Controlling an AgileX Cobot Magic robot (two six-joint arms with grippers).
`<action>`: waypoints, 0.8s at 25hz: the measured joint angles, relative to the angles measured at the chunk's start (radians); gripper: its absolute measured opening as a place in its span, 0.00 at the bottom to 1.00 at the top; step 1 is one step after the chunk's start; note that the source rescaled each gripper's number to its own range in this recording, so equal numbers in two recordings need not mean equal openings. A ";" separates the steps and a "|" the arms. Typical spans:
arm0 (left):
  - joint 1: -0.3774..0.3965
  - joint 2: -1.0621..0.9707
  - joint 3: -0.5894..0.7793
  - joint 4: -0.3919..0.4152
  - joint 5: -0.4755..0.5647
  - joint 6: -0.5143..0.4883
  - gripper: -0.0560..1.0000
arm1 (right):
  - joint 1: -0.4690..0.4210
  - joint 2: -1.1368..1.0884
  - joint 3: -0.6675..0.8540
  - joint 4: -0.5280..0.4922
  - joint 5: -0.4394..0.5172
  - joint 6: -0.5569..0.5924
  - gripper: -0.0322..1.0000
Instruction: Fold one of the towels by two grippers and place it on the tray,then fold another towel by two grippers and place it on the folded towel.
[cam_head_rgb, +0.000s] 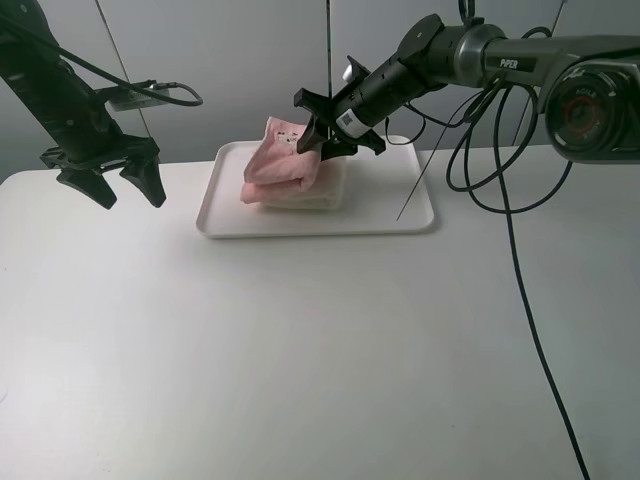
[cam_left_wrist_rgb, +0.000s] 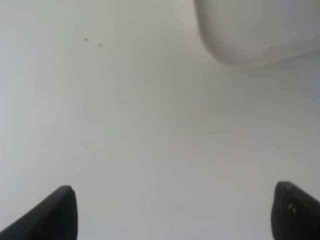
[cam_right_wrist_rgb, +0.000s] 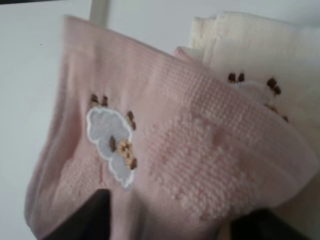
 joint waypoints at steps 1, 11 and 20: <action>0.000 0.000 0.000 0.000 0.000 0.000 1.00 | 0.000 0.000 0.000 0.003 -0.001 0.000 0.72; 0.000 -0.005 0.000 0.000 0.002 0.008 1.00 | 0.000 -0.125 0.000 -0.219 0.039 -0.025 1.00; 0.000 -0.183 0.004 0.035 -0.022 0.031 1.00 | 0.000 -0.404 0.002 -0.694 0.185 0.082 1.00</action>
